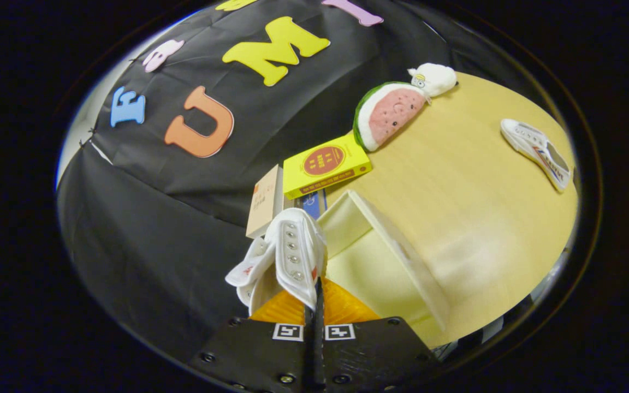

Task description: Open the storage box then place both shoes into the box .Put the left shoe in first, then the right shoe, with the right side of both shoes facing outward in a uniform manner.

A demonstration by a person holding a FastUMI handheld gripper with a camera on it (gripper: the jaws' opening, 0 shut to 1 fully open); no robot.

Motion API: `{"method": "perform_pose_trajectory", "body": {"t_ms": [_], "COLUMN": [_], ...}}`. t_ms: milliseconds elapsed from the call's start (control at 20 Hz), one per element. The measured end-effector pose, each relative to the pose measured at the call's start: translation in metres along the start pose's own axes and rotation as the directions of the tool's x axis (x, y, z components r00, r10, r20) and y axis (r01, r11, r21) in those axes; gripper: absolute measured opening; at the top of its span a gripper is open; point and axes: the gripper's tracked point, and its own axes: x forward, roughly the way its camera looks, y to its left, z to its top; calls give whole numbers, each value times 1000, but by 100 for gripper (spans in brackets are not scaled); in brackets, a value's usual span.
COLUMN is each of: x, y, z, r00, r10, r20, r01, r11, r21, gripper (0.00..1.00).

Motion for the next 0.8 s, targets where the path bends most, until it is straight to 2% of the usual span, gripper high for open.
{"method": "perform_pose_trajectory", "body": {"t_ms": [250,550,800], "x": [33,36,47], "y": [-12,-22,-30], "z": [-24,-29,-32], "r00": [999,995,995], "r10": [-41,-54,-64], "r20": [18,87,82], "r01": [41,61,68], "r11": [999,995,996], "r21": [-10,-77,-50], "gripper": [0,0,0]}}
